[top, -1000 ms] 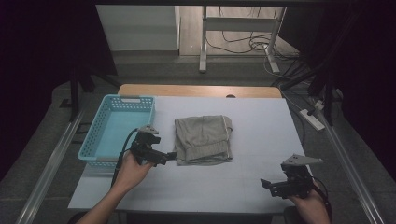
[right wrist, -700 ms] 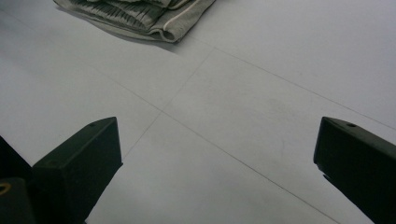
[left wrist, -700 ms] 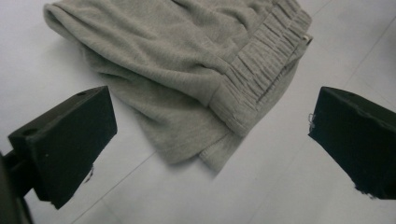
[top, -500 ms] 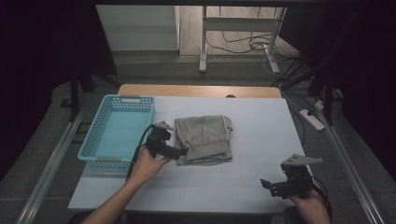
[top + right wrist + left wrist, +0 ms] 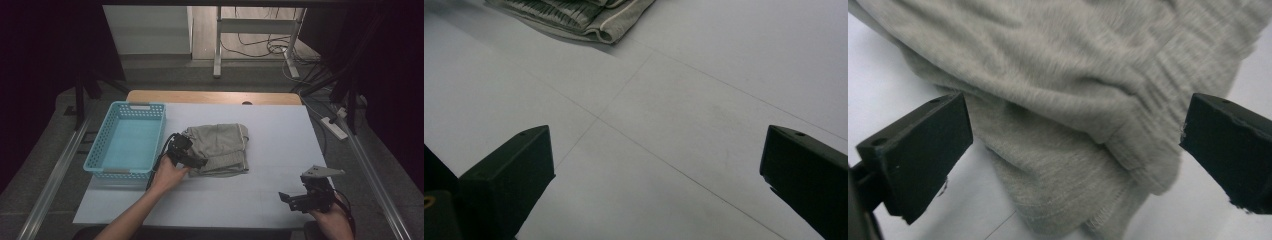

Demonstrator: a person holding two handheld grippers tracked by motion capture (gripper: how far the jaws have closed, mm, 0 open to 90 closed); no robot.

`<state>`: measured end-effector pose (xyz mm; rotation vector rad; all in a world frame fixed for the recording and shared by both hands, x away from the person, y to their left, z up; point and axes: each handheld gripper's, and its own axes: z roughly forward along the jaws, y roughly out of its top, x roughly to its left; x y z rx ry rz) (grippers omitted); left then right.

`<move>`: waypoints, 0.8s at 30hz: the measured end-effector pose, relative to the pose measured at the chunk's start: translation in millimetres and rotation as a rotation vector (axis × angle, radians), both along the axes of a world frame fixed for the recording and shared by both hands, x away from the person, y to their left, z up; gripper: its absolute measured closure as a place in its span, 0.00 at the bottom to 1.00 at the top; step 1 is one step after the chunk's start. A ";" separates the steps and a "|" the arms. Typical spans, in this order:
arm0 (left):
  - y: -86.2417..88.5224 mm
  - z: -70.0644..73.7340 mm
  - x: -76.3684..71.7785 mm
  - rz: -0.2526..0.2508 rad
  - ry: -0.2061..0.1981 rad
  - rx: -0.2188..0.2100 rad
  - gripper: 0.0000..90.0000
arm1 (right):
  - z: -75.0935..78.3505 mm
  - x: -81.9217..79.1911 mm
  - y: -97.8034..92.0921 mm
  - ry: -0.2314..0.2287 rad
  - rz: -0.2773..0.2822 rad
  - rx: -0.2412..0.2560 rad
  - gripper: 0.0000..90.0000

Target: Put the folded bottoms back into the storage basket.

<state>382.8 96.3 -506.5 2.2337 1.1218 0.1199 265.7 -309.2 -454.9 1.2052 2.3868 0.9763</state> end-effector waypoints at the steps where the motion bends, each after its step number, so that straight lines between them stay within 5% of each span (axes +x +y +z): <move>1: -0.9 -3.5 0.4 -0.001 0.007 0.017 0.00 | 0.0 0.0 0.0 0.000 0.000 0.000 0.01; 11: -0.4 -21.6 5.3 0.037 0.079 0.036 0.00 | -0.2 0.0 0.5 -0.003 0.009 -0.009 0.01; 19: -6.5 -22.9 -0.6 0.044 0.041 0.079 0.01 | -0.5 -0.1 1.8 -0.003 0.011 -0.016 0.01; 24: -7.4 -16.7 -5.0 0.006 0.060 0.051 0.26 | -0.6 -0.4 2.6 -0.002 0.020 -0.022 0.01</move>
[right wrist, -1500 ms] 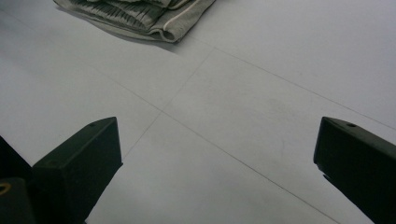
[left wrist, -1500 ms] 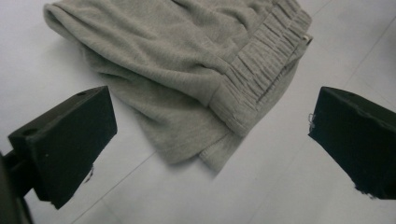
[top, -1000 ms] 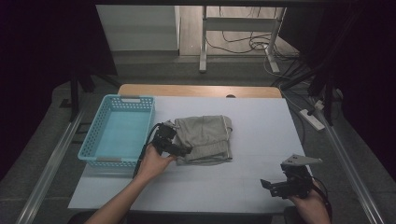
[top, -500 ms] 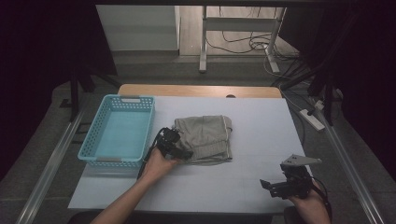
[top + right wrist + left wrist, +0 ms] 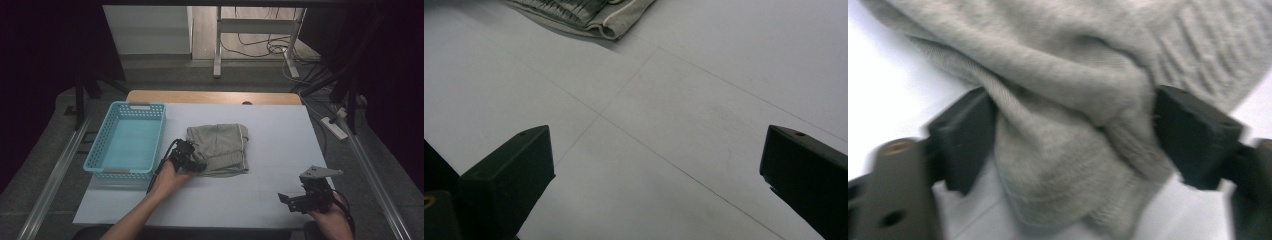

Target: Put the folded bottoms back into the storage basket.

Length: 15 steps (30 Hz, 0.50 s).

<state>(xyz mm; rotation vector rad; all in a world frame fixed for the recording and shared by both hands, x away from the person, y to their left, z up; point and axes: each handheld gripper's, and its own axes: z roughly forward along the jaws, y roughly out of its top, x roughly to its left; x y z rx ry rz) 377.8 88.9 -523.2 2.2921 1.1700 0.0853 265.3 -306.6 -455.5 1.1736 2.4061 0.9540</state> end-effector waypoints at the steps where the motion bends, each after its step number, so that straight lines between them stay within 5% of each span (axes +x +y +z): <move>1: 0.5 -0.1 -0.6 -0.007 -0.001 -0.009 0.30 | 0.0 0.0 0.0 0.000 0.000 0.000 0.01; 5: 3.5 -0.1 -0.8 -0.038 0.017 -0.067 0.50 | 0.1 0.0 -0.1 -0.001 0.000 0.002 0.01; 8: 0.1 2.6 -1.4 -0.054 0.024 -0.059 0.64 | 0.1 0.1 0.0 -0.002 -0.001 0.002 0.01; 15: -0.3 8.5 1.2 -0.064 0.040 -0.041 0.77 | 1.0 -0.2 -1.0 -0.005 -0.007 0.013 0.01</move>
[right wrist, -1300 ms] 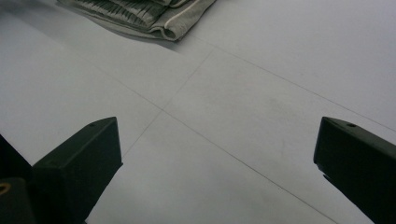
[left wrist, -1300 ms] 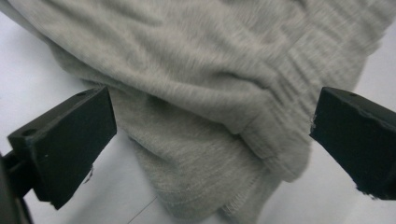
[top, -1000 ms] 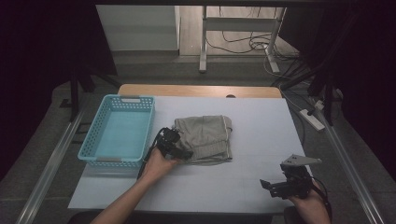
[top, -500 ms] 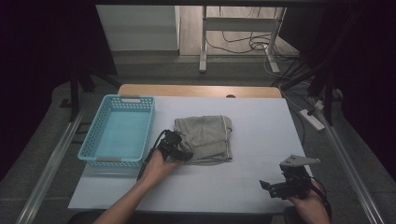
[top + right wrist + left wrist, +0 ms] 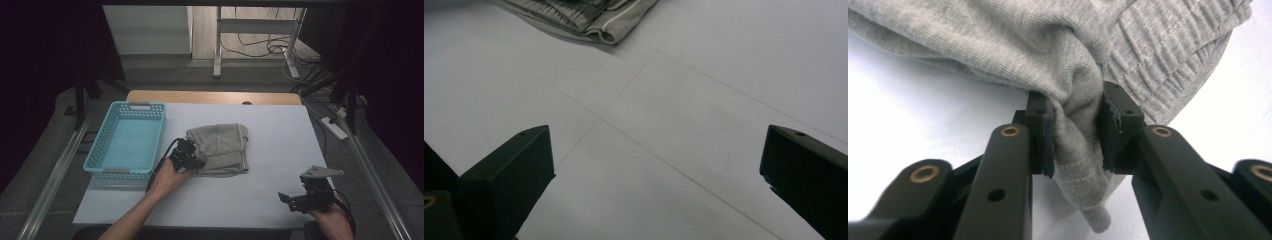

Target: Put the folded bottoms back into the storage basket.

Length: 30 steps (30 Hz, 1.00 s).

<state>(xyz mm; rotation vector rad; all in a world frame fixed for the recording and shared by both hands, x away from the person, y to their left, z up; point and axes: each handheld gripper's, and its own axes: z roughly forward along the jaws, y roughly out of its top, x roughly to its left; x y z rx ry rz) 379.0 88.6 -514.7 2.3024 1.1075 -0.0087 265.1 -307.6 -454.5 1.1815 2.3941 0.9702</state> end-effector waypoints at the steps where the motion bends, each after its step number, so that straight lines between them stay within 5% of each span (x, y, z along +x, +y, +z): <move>1: 0.2 0.3 0.1 0.000 0.000 0.000 0.77 | 0.7 -0.7 0.0 -0.008 0.003 0.000 0.01; 7: 3.7 1.0 0.0 -0.017 -0.034 0.017 0.78 | 4.3 -1.7 1.4 -0.040 0.019 0.035 0.01; 12: 5.7 -4.1 -3.0 -0.015 -0.064 -0.007 0.77 | 8.7 -0.3 9.8 -0.087 0.065 -0.002 0.01; 18: 7.5 -7.2 -4.4 0.000 -0.067 -0.032 0.76 | 11.1 5.0 28.1 -0.070 0.129 0.050 0.01; 22: 8.2 -8.4 -5.0 0.007 -0.068 -0.043 0.75 | 12.6 9.0 36.8 -0.080 0.159 0.031 0.01; 30: 7.8 -8.5 -5.3 0.008 -0.071 -0.041 0.75 | 18.1 23.1 45.1 -0.081 0.163 0.072 0.00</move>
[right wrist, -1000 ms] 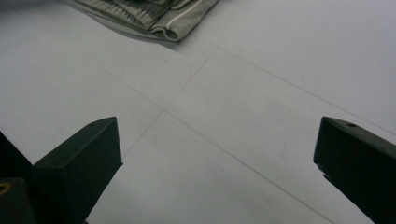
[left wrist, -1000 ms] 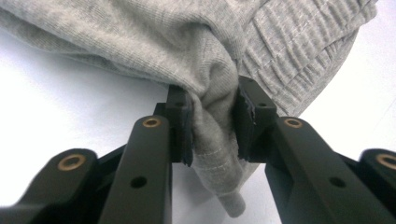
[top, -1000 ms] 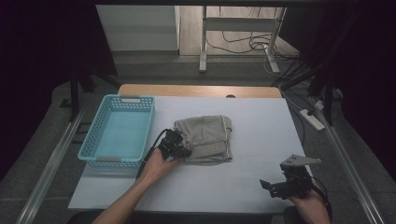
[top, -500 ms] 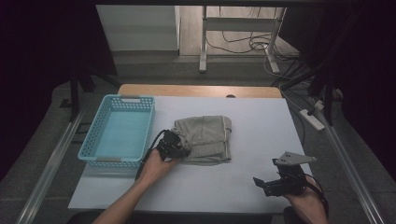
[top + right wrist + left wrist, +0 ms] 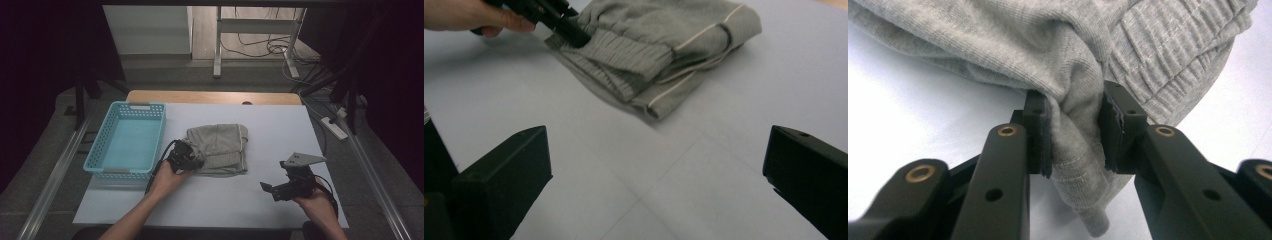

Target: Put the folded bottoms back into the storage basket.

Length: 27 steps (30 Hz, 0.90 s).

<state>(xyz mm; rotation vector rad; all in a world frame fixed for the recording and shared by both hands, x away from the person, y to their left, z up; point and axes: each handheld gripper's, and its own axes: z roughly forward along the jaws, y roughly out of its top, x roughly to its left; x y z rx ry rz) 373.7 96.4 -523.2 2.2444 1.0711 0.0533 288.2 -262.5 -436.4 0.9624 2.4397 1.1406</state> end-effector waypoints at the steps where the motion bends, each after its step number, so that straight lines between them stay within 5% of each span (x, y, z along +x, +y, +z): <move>1: -0.2 0.1 -0.1 0.000 -0.002 0.002 0.75 | 2.0 3.2 1.9 -0.007 0.003 -0.003 0.00; 27: 0.3 0.0 0.9 0.006 0.016 -0.004 0.74 | -1.6 75.9 36.2 0.026 -0.003 0.018 0.00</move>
